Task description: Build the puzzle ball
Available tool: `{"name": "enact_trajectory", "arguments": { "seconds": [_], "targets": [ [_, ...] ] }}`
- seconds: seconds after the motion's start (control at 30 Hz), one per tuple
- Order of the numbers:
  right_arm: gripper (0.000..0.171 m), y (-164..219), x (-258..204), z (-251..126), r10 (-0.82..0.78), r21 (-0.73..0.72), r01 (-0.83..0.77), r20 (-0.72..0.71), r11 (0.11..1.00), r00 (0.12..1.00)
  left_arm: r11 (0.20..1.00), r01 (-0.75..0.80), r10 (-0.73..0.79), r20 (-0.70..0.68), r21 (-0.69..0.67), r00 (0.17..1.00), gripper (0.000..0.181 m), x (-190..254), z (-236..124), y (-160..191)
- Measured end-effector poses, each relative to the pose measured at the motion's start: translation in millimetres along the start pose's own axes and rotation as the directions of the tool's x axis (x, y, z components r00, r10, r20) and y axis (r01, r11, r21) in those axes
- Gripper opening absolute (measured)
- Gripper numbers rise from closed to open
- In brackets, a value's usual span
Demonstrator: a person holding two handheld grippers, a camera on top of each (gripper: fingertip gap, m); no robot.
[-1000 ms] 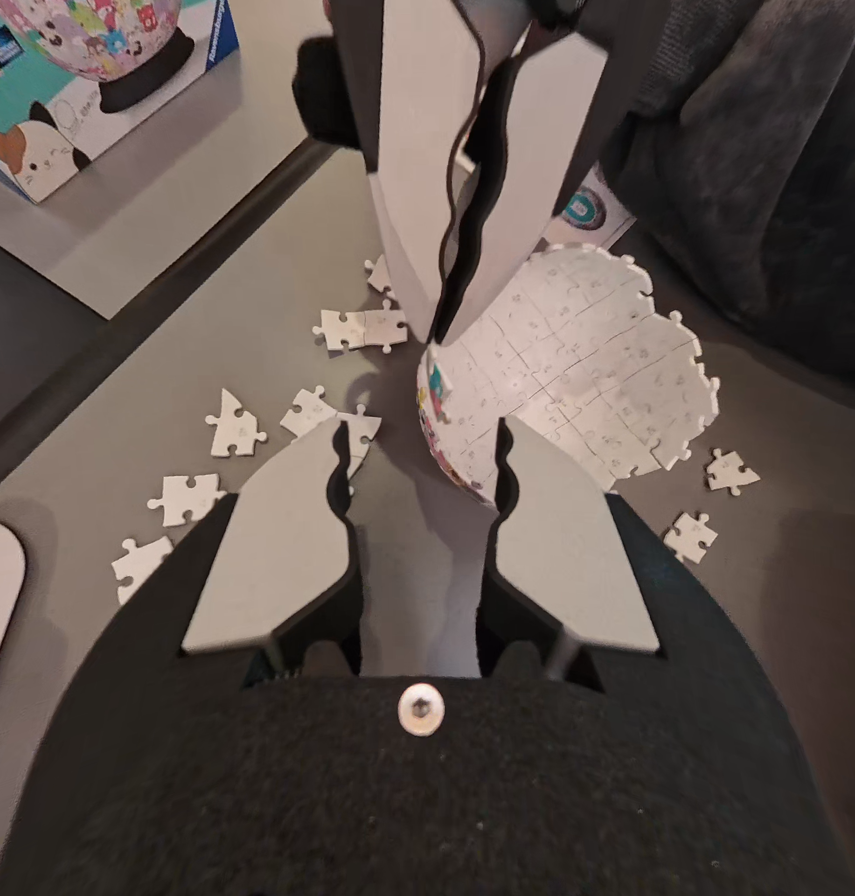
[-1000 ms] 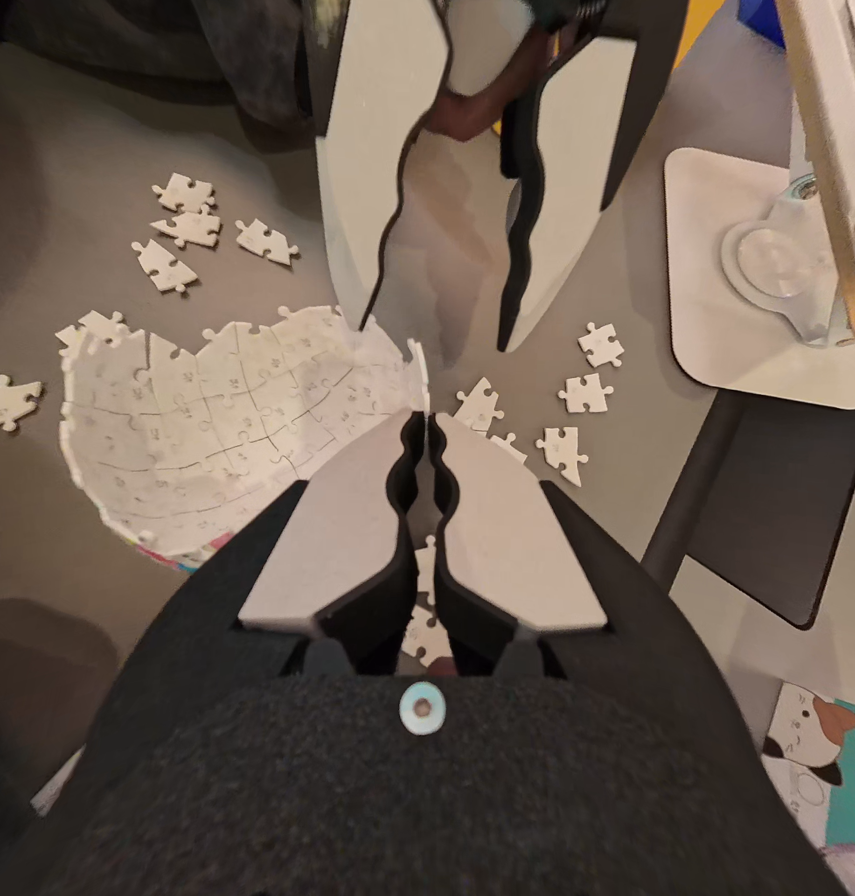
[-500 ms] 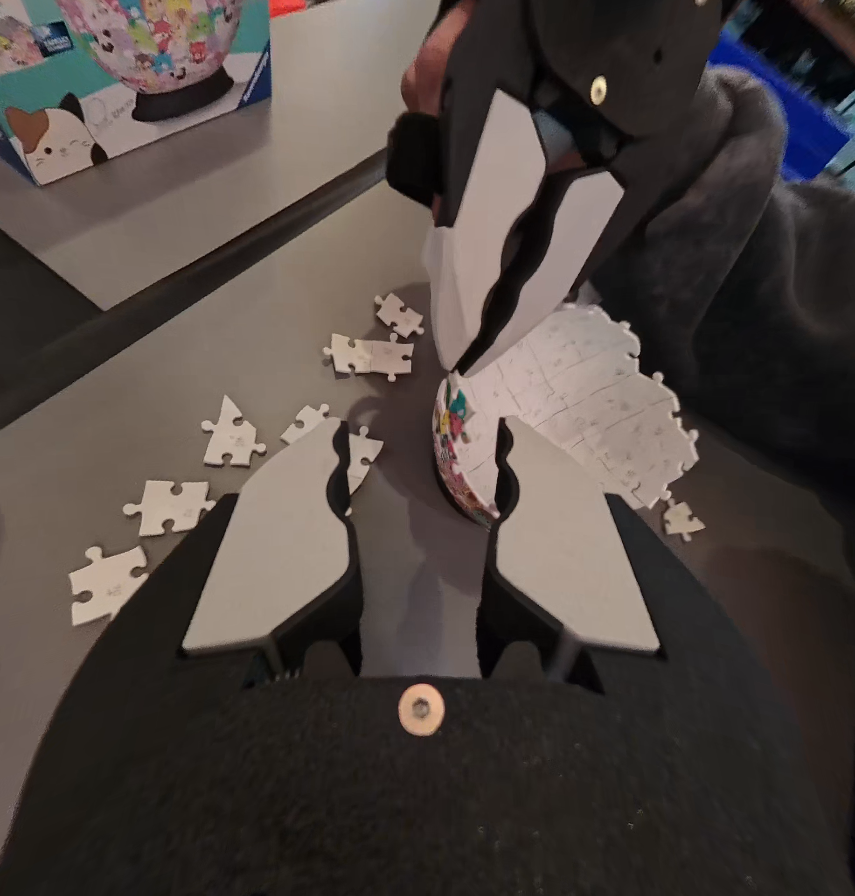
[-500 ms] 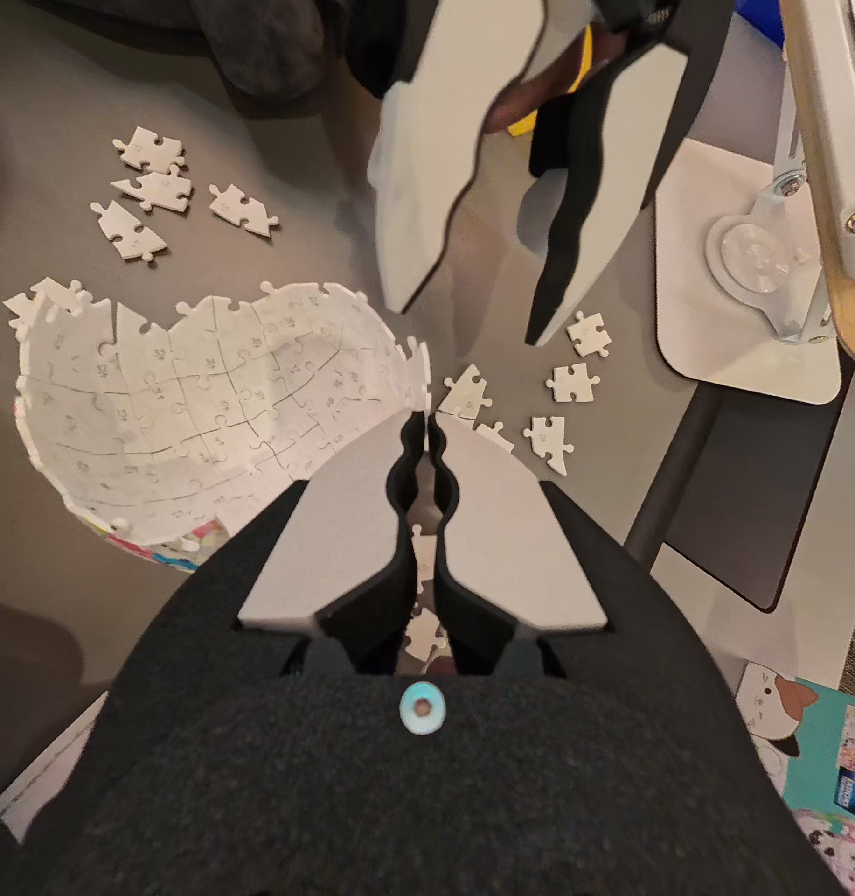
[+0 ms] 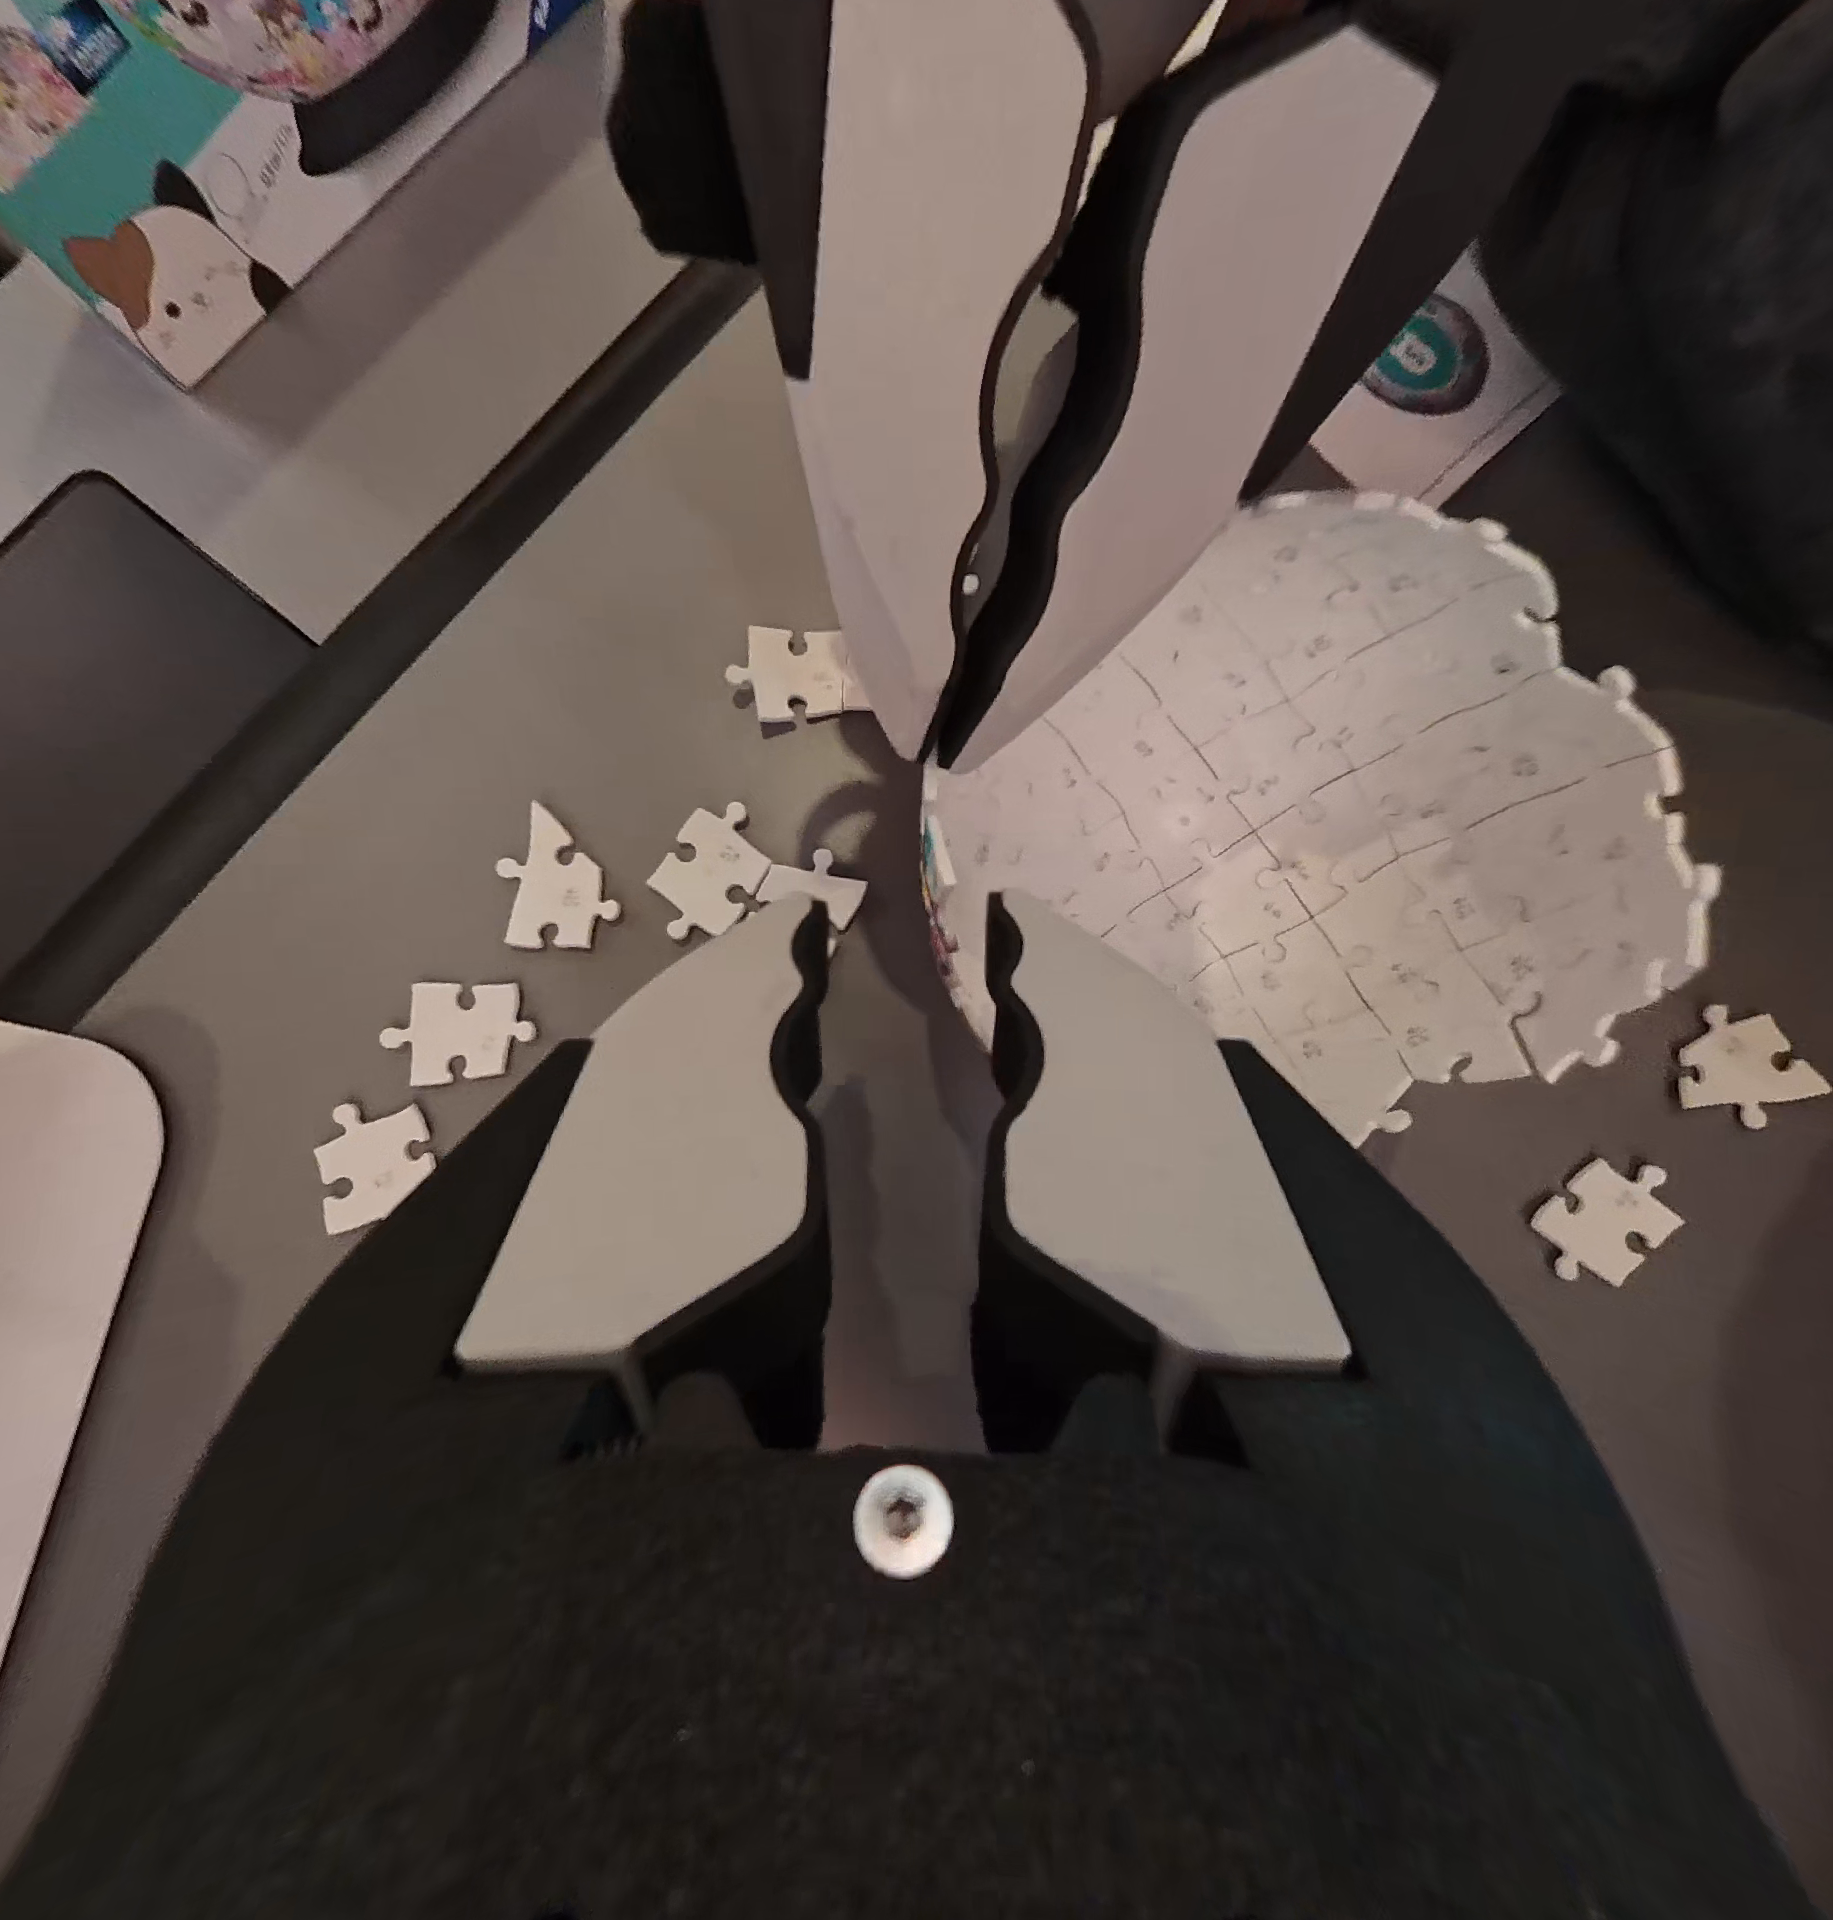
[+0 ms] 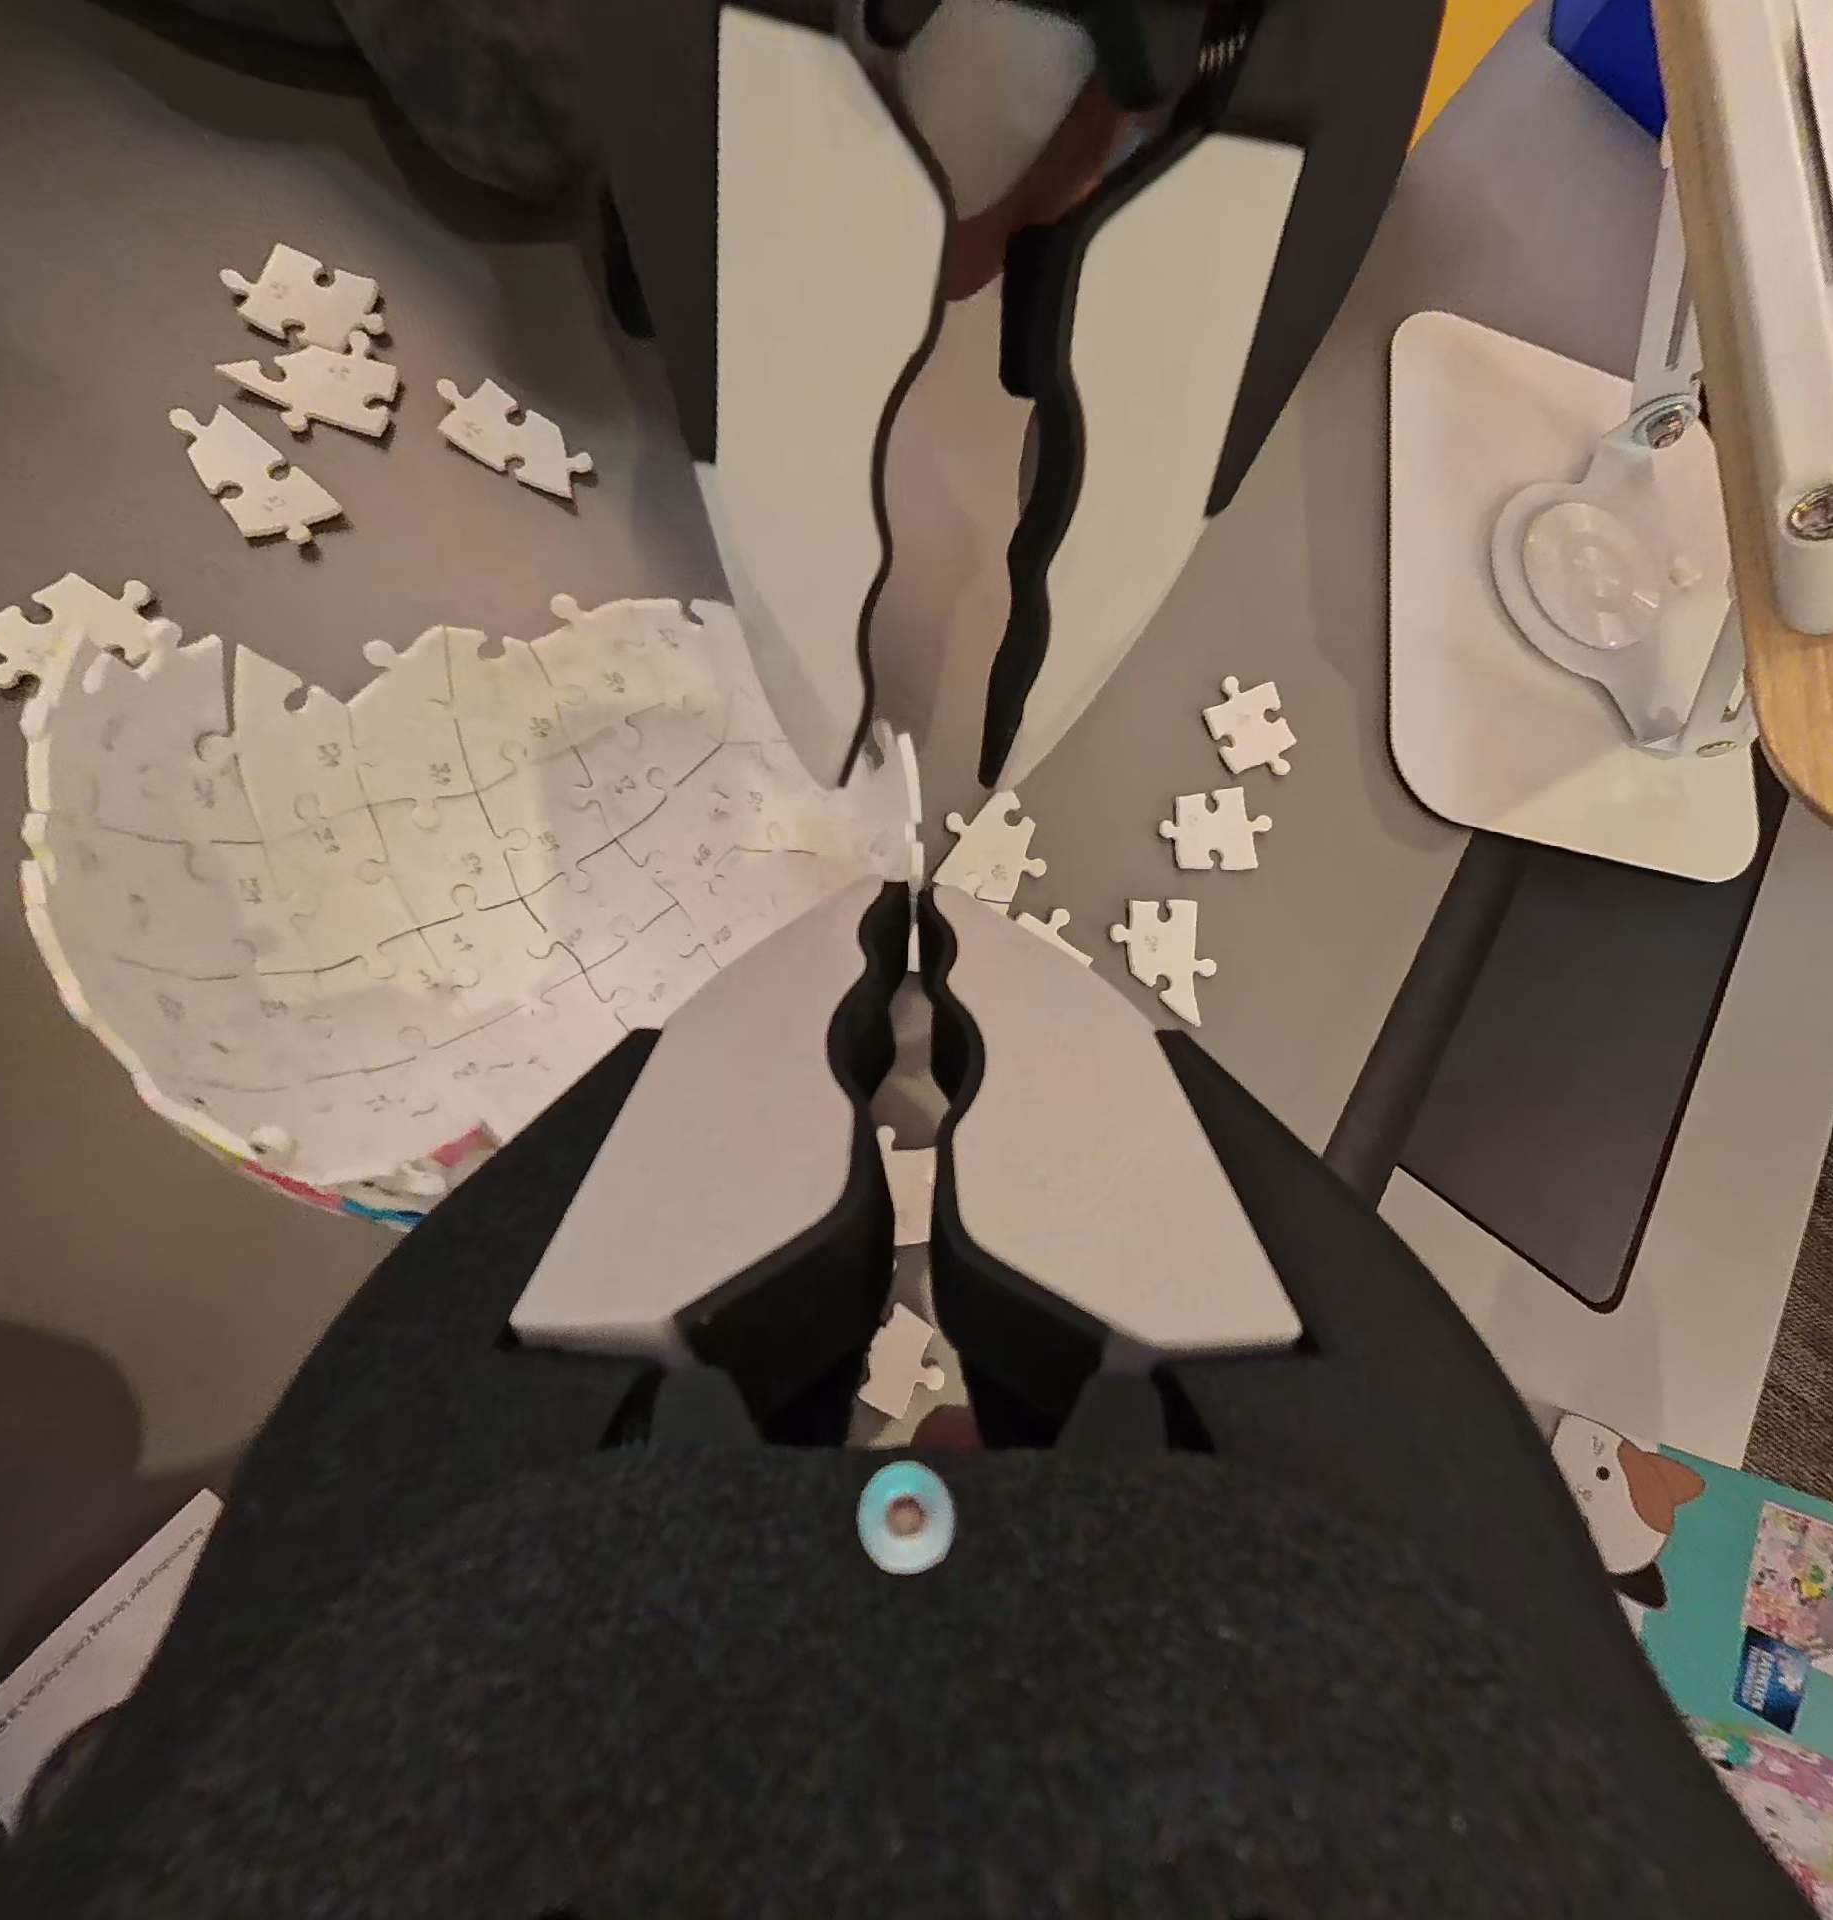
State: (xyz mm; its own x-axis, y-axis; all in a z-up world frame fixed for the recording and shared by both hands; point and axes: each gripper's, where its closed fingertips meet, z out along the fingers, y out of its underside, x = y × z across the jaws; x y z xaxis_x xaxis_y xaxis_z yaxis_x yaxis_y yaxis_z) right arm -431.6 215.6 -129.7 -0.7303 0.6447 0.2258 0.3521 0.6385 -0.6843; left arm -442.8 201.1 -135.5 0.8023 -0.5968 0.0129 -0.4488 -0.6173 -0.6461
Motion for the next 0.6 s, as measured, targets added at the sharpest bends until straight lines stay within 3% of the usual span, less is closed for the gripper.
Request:
{"name": "enact_trajectory", "arguments": {
  "seconds": [0.3,0.6],
  "targets": [
    [0.002,0.6,1.1,-0.5,-0.001,-0.004,0.001,-0.011,1.000,1.000,0.998,-0.059,0.060,0.029,-0.003,0.998,0.004,3.3,-0.6,-2.6],
    [0.002,1.0,-0.9,0.4,0.013,-0.004,-0.013,-0.004,1.000,1.000,0.992,-0.126,0.129,0.111,-0.032,0.985,0.002,-0.2,-0.3,-2.4]
  ]
}}
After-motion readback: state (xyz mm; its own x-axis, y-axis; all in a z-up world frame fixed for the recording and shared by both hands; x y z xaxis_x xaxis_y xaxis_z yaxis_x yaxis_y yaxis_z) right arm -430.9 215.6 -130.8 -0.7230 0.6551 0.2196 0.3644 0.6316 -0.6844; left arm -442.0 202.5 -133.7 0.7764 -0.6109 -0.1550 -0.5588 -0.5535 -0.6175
